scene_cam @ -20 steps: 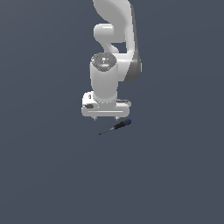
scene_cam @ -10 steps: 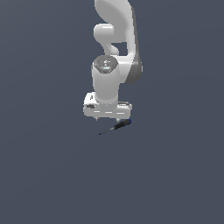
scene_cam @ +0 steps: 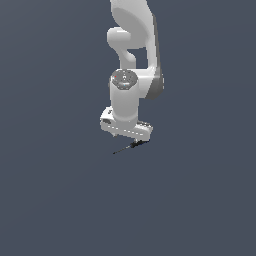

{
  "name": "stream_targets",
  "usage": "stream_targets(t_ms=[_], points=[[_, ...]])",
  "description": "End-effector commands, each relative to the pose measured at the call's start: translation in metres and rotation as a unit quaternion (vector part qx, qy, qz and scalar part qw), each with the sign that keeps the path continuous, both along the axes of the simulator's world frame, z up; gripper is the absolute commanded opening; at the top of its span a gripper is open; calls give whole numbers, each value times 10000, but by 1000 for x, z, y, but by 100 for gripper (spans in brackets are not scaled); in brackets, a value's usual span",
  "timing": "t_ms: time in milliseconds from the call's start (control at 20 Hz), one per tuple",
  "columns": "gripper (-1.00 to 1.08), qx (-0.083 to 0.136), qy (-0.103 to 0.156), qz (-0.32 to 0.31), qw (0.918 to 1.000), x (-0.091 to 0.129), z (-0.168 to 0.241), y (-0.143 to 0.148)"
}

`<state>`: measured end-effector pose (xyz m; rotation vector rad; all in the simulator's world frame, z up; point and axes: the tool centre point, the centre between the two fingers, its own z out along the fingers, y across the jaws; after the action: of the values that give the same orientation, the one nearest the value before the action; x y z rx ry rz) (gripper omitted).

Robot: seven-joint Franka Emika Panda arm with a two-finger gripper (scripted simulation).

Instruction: Pick up the object and move it to a goal position.

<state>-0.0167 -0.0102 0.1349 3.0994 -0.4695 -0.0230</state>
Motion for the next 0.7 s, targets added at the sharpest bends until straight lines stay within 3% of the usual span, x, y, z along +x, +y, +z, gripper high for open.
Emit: stream_targets(t_ms=[0,350,650], points=[[100,8,-6,-334,9994,-2,-6,3],[100,21,-19,-1260,9920,-9,-23,12],[100,22,-30,-2050,9788,-15,-37,18]])
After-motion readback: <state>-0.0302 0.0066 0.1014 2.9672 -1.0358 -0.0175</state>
